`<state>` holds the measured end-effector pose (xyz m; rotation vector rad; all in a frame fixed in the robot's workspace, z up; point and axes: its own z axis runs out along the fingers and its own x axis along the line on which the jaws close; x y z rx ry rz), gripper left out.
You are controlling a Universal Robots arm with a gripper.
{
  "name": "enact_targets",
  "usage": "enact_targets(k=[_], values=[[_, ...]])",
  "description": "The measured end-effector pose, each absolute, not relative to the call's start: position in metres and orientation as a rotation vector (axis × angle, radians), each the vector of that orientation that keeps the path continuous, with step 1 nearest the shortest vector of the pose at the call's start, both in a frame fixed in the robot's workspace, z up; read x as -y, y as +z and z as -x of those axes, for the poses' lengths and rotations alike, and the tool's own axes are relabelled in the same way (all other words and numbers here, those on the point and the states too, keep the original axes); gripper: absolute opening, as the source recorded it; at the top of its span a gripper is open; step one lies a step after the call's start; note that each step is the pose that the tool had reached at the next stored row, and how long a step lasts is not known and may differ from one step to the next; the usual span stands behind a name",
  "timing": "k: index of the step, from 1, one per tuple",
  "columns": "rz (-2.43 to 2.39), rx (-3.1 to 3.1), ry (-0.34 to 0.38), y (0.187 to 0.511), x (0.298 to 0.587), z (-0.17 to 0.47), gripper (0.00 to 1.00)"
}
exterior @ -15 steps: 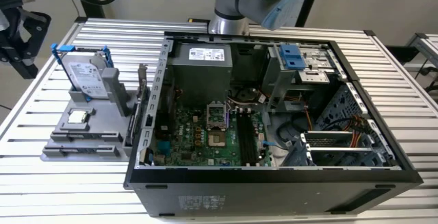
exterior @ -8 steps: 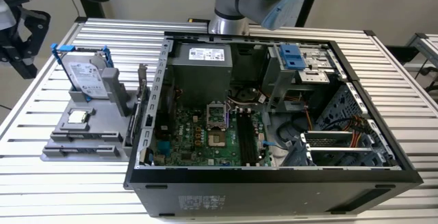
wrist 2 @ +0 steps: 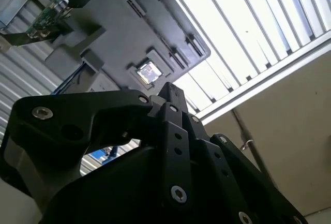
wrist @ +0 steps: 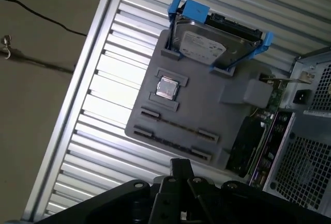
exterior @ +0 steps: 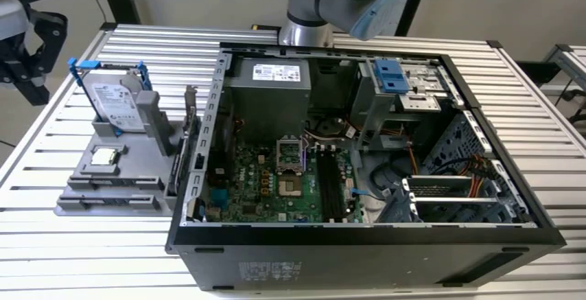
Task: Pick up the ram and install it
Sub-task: 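Pick up the ram and move it above insertion slot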
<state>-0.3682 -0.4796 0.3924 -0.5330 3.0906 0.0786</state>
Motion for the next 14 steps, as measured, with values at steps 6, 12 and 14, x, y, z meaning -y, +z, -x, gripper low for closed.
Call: enact_targets(k=[6,12,14], values=[[0.616,-3.077,0.079,0.3925,0.4796,0.3680,0.00],[0.710,-3.058,0.079,0.3925,0.4796,0.3680,0.00],[0.743,-3.050,0.079,0.3925,0.4796,0.3680,0.00]])
